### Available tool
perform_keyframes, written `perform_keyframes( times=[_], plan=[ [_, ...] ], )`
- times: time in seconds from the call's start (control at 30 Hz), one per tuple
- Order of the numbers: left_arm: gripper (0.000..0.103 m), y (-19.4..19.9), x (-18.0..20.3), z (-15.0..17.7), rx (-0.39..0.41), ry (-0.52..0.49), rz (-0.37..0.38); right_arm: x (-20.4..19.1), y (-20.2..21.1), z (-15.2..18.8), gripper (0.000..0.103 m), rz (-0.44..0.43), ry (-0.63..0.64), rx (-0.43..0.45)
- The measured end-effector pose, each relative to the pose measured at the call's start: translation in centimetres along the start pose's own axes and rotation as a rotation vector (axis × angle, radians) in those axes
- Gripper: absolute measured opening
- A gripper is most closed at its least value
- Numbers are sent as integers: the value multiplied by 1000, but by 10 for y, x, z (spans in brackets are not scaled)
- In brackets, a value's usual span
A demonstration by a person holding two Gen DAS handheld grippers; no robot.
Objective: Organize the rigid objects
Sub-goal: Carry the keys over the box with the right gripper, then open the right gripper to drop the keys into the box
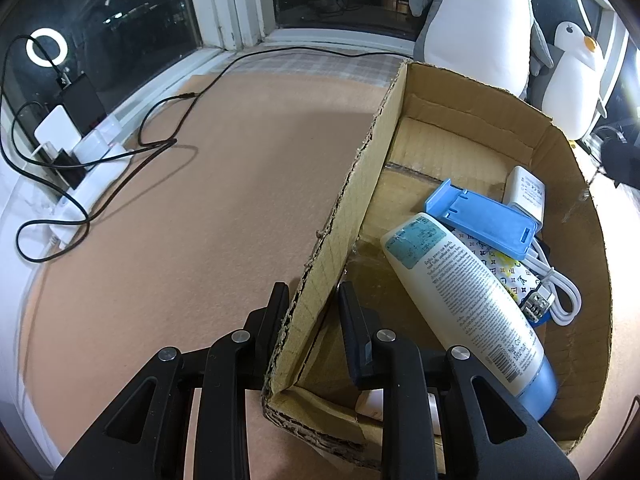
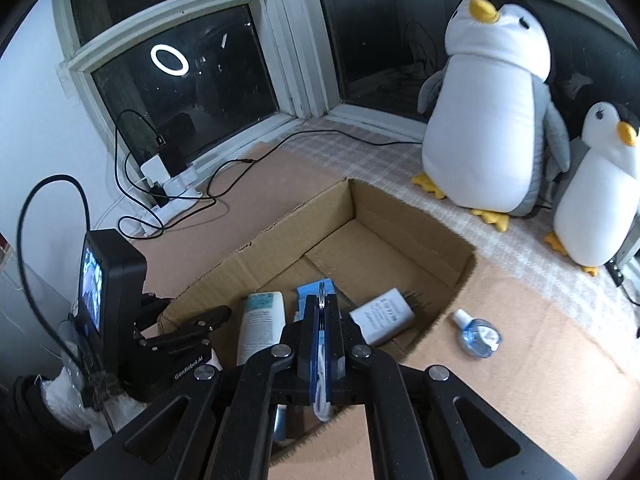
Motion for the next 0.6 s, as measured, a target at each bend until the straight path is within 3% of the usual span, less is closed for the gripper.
perform_keyframes(
  times=[0.37,0.4,0.43,0.5,0.6],
  plan=[
    [22,-1,0,-1,-1,3,0,6,-21,-1,3,14,-10,-29],
    [22,-1,0,-1,-1,3,0,6,-22,-1,12,15,-10,-30],
    [23,-1,0,-1,-1,3,0,7,-22,-1,34,17,-11,-29],
    [23,-1,0,-1,-1,3,1,9,-19,-2,65,25,-14,-11],
    [23,-1,-1,-1,-1,2,-2,12,-13,-4,65,32,-19,16]
  ],
)
Point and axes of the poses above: each gripper's, at about its wrist camera, not at the fingertips, and y roughly against the way its jaws point, x to its right, z to its underside, the point moved 10 cm from there along -y, roughly the way its jaws point, and after that the axes turned 12 degrees about -z, right-handed, at the moved point
